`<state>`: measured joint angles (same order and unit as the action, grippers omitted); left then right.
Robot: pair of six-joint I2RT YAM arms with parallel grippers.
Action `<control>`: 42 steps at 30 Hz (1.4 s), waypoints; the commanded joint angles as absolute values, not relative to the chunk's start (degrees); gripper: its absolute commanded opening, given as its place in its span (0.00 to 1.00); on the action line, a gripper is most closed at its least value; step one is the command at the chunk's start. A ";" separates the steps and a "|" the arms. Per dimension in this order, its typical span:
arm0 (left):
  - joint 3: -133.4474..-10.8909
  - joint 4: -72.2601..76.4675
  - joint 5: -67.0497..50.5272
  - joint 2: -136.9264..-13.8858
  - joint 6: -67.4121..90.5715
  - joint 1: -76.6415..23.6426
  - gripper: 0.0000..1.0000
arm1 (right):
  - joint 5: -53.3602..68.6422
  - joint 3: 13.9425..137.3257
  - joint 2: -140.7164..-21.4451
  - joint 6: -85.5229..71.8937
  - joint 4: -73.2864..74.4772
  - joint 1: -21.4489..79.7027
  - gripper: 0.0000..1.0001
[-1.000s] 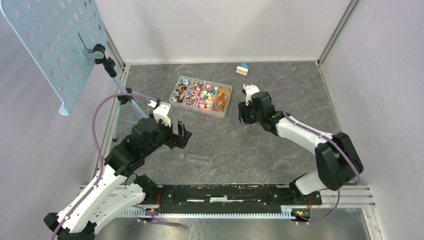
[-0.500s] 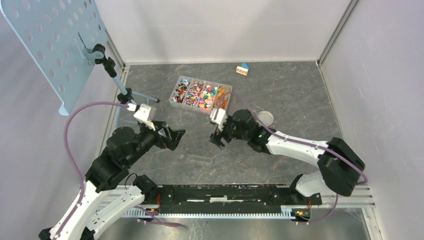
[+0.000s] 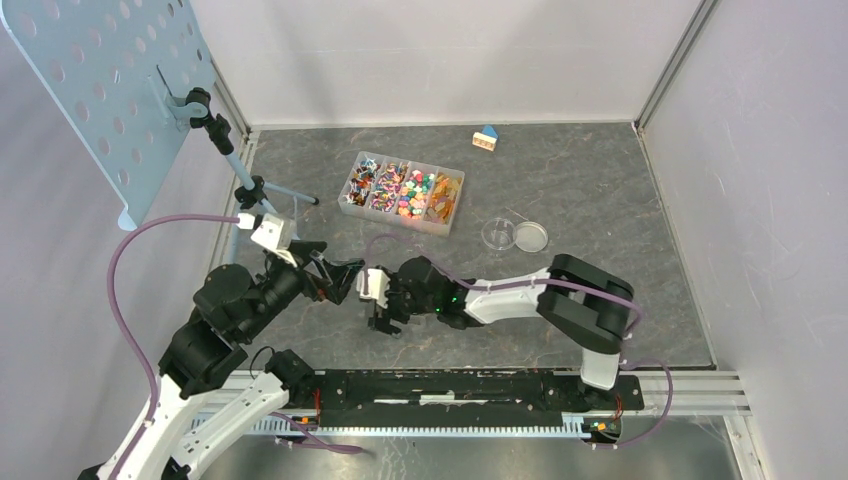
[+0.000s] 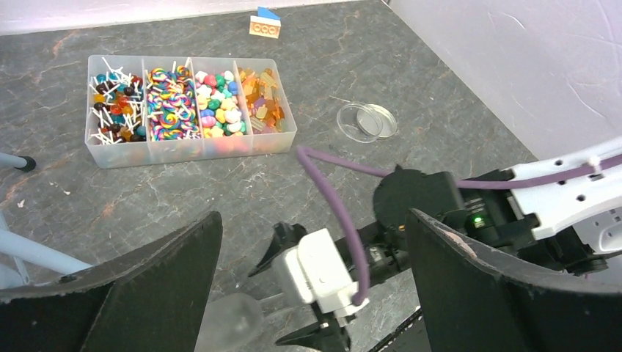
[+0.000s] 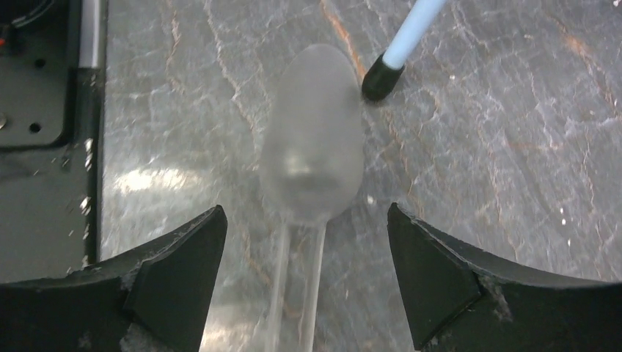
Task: Pack the candies
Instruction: Pick up the spatula from the center of the board.
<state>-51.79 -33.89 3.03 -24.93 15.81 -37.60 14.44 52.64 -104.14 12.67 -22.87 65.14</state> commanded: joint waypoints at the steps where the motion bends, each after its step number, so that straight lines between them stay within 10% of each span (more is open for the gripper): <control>1: -51.92 -31.50 5.98 -23.72 16.02 -37.35 1.00 | 14.51 60.34 -109.48 11.28 -27.95 65.63 0.87; 19: -50.69 -31.44 11.36 -17.79 16.17 -37.36 1.00 | 6.65 66.71 -118.09 14.85 -26.03 67.85 0.81; 23: -51.54 -31.65 11.03 -18.02 16.50 -37.37 1.00 | 5.57 64.22 -116.44 14.75 -27.53 67.85 0.66; 42: -64.44 -40.80 3.31 -28.19 20.54 -37.36 1.00 | -6.48 32.95 -77.10 -28.19 -54.49 56.73 0.45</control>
